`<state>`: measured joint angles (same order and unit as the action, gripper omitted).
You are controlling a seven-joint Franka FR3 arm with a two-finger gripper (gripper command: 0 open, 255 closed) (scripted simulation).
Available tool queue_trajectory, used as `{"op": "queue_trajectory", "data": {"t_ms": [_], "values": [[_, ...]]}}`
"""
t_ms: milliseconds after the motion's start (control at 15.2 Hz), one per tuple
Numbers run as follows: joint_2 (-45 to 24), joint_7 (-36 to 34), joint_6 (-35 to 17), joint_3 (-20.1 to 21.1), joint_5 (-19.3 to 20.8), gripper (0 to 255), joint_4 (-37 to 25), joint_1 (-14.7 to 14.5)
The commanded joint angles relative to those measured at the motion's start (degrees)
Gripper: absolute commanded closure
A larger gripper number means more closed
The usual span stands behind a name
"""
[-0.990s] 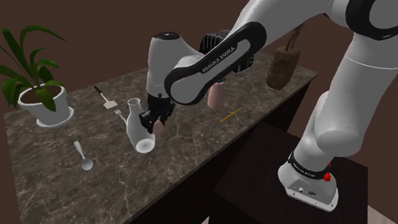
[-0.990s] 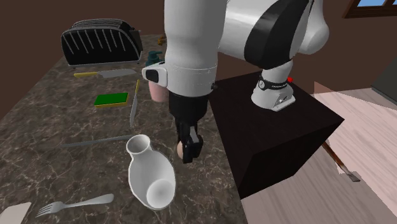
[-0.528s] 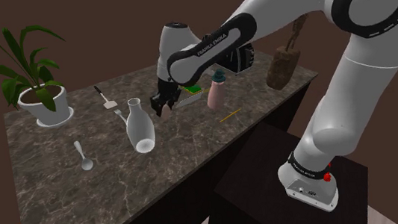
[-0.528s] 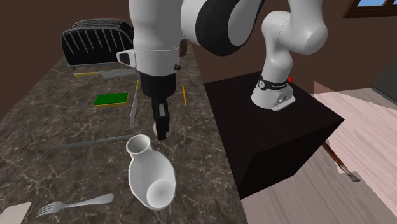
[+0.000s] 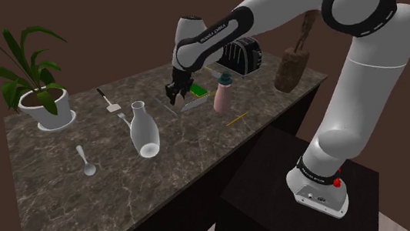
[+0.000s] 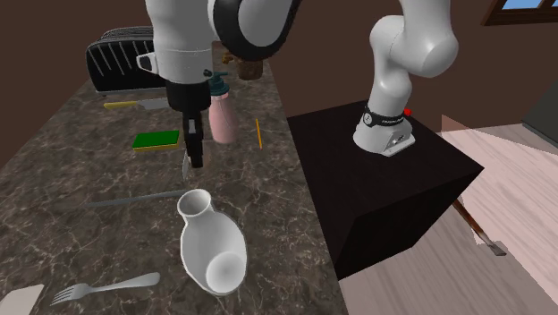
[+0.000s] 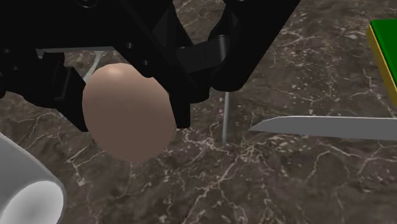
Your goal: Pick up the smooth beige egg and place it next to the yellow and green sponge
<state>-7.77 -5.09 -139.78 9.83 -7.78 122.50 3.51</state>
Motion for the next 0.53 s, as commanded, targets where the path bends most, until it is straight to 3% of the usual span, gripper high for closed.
{"op": "queue_trajectory", "data": {"t_ms": [0, 462], "values": [[-1.56, 2.48, 1.25, -0.93, -0.23, 255, -2.54, 1.36], [-7.96, 10.73, 5.41, -3.82, -1.16, 255, -12.03, 6.4]]}}
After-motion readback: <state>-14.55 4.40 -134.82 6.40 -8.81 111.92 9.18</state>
